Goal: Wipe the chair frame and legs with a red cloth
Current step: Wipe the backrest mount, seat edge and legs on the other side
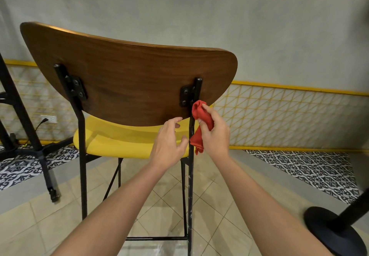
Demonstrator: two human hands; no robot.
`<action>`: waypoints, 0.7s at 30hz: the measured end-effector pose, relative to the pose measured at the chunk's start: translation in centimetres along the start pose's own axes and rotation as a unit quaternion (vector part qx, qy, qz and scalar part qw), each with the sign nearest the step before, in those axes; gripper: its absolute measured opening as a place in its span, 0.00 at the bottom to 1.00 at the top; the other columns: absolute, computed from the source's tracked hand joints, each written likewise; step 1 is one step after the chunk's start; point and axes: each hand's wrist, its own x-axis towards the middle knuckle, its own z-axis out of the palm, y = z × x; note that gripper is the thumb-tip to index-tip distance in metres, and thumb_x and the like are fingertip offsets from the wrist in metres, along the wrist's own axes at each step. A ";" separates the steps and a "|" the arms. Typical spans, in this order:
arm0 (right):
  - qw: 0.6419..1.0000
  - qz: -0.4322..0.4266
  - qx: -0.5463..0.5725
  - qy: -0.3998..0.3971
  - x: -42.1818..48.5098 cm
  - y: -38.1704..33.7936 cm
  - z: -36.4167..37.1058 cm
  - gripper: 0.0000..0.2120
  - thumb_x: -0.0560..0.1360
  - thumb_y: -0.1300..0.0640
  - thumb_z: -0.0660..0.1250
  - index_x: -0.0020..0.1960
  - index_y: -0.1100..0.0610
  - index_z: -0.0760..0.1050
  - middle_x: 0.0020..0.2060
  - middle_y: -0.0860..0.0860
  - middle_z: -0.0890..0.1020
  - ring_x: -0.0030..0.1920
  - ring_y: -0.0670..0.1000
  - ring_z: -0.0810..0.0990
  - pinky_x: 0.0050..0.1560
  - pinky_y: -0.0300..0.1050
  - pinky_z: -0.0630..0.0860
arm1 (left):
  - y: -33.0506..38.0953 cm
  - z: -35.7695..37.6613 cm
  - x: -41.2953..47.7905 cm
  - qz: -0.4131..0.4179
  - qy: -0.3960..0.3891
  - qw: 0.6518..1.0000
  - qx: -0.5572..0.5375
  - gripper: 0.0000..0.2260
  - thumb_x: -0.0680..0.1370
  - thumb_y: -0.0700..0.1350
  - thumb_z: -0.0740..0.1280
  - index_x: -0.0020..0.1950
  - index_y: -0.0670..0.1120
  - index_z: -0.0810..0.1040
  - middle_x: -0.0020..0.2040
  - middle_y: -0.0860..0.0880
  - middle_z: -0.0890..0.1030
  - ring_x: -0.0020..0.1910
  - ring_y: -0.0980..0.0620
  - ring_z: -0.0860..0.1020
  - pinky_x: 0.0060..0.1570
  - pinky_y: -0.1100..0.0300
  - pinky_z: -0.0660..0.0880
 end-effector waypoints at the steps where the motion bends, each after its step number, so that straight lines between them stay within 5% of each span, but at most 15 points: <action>1: 1.000 0.008 0.007 -0.004 0.0 0.0 0.2 0.18 0.76 0.57 0.65 0.66 0.46 0.72 0.56 0.45 0.79 0.56 0.49 0.76 0.56 0.51 0.77 | 0.0 0.0 0.0 0.000 -0.001 1.000 -0.001 0.22 0.76 0.44 0.65 0.70 0.47 0.65 0.60 0.51 0.74 0.58 0.54 0.71 0.53 0.63 0.68; 11: 0.994 0.089 -0.005 -0.063 -0.3 0.5 0.6 0.16 0.78 0.56 0.63 0.65 0.54 0.74 0.52 0.50 0.81 0.52 0.53 0.78 0.55 0.53 0.76 | -0.7 -0.1 0.1 -0.021 -0.018 1.000 0.007 0.20 0.77 0.44 0.64 0.69 0.48 0.66 0.60 0.50 0.74 0.60 0.52 0.71 0.57 0.57 0.70; 17: 0.994 0.081 0.078 -0.014 0.7 -1.1 0.4 0.16 0.78 0.57 0.63 0.65 0.54 0.73 0.53 0.46 0.79 0.55 0.46 0.77 0.56 0.41 0.74 | -1.2 0.2 0.0 -0.028 -0.028 0.999 0.016 0.19 0.78 0.45 0.63 0.68 0.47 0.67 0.62 0.49 0.75 0.62 0.51 0.72 0.57 0.56 0.71; 21: 0.996 0.068 0.046 -0.021 0.5 -0.8 0.9 0.14 0.77 0.56 0.64 0.62 0.53 0.75 0.48 0.45 0.79 0.51 0.48 0.78 0.52 0.43 0.76 | -1.4 0.5 0.0 -0.030 -0.038 0.998 0.027 0.18 0.78 0.45 0.63 0.68 0.47 0.68 0.63 0.49 0.74 0.62 0.51 0.72 0.58 0.56 0.70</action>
